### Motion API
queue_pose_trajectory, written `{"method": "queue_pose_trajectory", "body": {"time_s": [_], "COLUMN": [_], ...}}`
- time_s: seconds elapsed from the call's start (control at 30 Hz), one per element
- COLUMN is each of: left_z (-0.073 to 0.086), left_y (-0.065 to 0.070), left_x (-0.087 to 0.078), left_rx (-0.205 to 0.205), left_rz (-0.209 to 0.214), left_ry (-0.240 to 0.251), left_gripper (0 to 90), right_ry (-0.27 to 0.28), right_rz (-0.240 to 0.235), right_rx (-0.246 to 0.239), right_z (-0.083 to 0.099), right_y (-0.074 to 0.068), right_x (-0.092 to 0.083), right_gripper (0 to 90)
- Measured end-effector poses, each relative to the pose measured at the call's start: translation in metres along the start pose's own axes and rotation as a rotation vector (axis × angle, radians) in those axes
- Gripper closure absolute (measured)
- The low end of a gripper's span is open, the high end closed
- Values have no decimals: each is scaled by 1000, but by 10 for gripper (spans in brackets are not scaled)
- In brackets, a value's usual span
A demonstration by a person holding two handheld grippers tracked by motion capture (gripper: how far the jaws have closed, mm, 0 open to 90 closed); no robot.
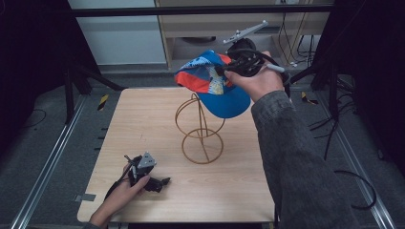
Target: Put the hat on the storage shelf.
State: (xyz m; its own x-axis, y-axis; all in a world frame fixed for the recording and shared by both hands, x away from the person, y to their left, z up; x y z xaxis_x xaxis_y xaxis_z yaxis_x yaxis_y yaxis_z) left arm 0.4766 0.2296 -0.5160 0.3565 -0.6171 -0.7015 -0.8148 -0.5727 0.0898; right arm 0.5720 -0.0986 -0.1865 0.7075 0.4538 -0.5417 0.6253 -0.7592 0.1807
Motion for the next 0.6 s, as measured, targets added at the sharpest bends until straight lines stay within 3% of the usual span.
{"method": "queue_pose_trajectory", "body": {"time_s": [0.6], "left_z": [0], "left_y": [0], "left_x": [0], "left_rx": [0], "left_rz": [0], "left_ry": [0], "left_gripper": [0], "right_ry": [-53], "right_rz": [-40], "right_rx": [-18], "right_z": [1], "right_y": [-15], "right_x": [25], "right_gripper": [896]}}
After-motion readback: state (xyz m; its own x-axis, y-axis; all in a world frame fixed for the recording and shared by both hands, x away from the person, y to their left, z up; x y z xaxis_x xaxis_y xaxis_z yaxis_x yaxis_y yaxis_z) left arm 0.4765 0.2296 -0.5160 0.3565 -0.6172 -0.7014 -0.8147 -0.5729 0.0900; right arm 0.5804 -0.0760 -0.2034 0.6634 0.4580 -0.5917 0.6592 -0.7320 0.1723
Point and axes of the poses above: each handheld gripper's, and its own axes: x roughly forward along the jaws, z roughly out of its underside, y roughly to its right, the point moved 1 cm from there along x, roughly forward along the jaws, and after that the axes turned 9 degrees about z, right-handed, at the moved point
